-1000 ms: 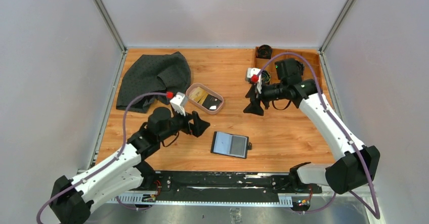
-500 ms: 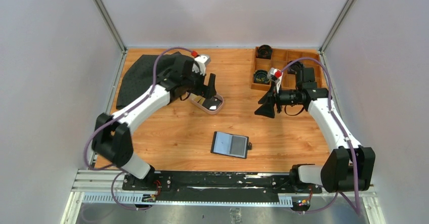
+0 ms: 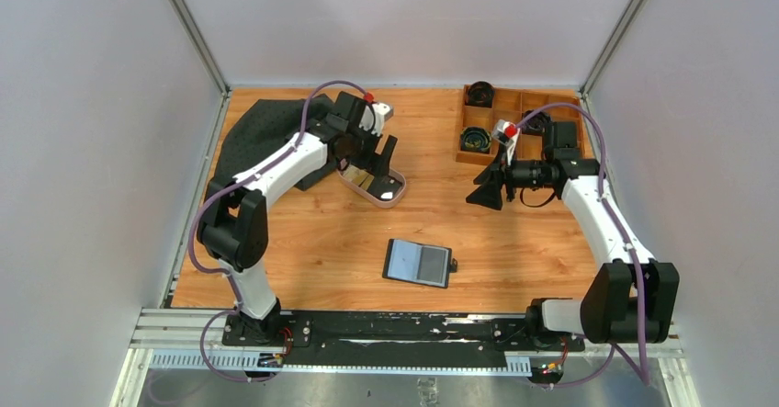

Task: Put the credit cards into the card holder
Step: Move the storage box to the center of the board.

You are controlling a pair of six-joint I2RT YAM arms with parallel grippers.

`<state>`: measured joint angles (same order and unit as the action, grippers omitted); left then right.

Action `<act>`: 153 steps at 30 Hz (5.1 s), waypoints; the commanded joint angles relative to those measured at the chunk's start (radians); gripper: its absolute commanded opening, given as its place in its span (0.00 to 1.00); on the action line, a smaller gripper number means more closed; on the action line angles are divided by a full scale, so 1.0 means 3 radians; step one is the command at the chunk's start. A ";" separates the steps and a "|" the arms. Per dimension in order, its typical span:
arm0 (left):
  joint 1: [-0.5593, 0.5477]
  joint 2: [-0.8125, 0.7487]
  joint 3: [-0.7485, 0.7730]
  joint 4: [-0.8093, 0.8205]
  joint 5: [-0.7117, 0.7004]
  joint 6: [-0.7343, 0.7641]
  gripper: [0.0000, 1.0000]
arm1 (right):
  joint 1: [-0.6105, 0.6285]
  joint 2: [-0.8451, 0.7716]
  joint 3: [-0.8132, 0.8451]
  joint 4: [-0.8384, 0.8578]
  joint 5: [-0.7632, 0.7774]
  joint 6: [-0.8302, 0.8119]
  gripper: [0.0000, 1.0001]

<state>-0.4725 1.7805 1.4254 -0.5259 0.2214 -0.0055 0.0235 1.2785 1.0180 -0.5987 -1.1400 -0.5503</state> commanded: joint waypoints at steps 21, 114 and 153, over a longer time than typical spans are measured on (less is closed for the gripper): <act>0.0570 -0.0287 -0.0405 0.0802 0.0440 -0.0329 0.99 | -0.0237 0.0025 -0.0074 -0.0024 0.0032 -0.0165 0.70; -0.0094 0.0548 -0.0784 0.1717 0.1467 -0.1569 0.30 | -0.0237 0.0289 0.0056 -0.0355 0.0042 -0.0445 0.70; -0.0480 0.0702 -0.0516 0.1454 0.1150 -0.1490 0.22 | -0.0096 0.0644 0.0158 -0.0423 -0.0011 -0.0281 0.69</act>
<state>-0.6033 1.9614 1.2419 -0.0669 0.5900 -0.4603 -0.0193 1.4487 1.0321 -0.7078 -1.1263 -0.6598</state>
